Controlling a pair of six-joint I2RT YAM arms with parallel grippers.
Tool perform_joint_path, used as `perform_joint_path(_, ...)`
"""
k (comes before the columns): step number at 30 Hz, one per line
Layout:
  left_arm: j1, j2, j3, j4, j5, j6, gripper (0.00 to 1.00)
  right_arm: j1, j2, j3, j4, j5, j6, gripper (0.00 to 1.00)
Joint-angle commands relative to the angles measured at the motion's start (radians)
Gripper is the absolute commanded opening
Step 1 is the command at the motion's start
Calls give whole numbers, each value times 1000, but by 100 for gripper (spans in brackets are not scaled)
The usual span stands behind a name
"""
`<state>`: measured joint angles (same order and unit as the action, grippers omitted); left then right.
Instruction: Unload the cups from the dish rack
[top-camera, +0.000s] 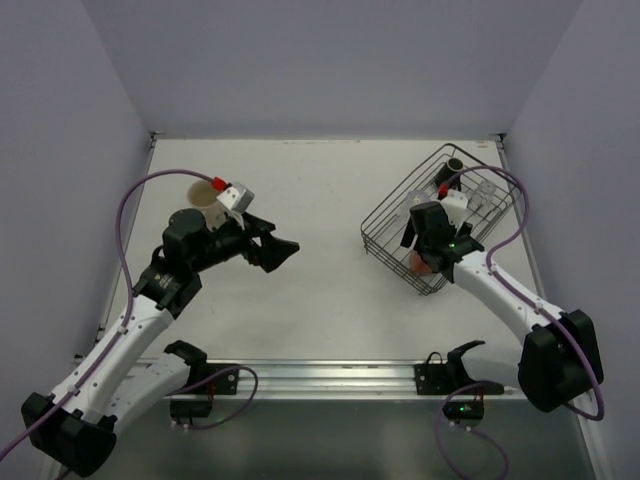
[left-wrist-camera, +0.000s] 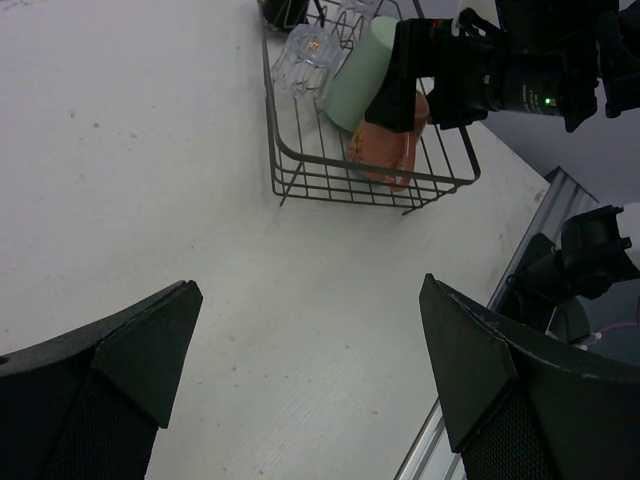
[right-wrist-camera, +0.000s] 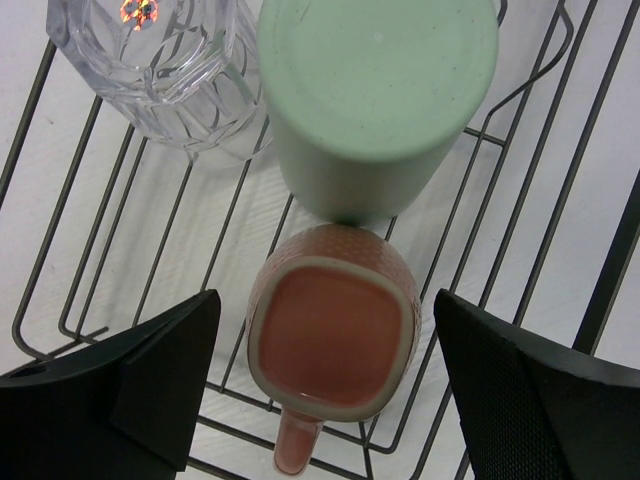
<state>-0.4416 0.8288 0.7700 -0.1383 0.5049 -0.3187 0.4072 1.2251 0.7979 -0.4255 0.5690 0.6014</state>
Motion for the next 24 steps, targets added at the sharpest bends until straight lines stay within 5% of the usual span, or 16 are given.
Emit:
perform_joint_path(1, -6, 3, -14, 49, 23, 18, 100, -16, 10, 21, 63, 55, 3, 90)
perform_joint_path(11, -6, 19, -18, 57, 24, -2, 100, -16, -62, 3, 73, 6, 9, 44)
perform_joint_path(18, -6, 38, -24, 129, 84, -86, 100, -18, -243, 9, 106, -47, -14, 40)
perform_joint_path(24, -87, 111, -66, 403, 165, -285, 100, -16, -391, 37, 140, -115, -9, 38)
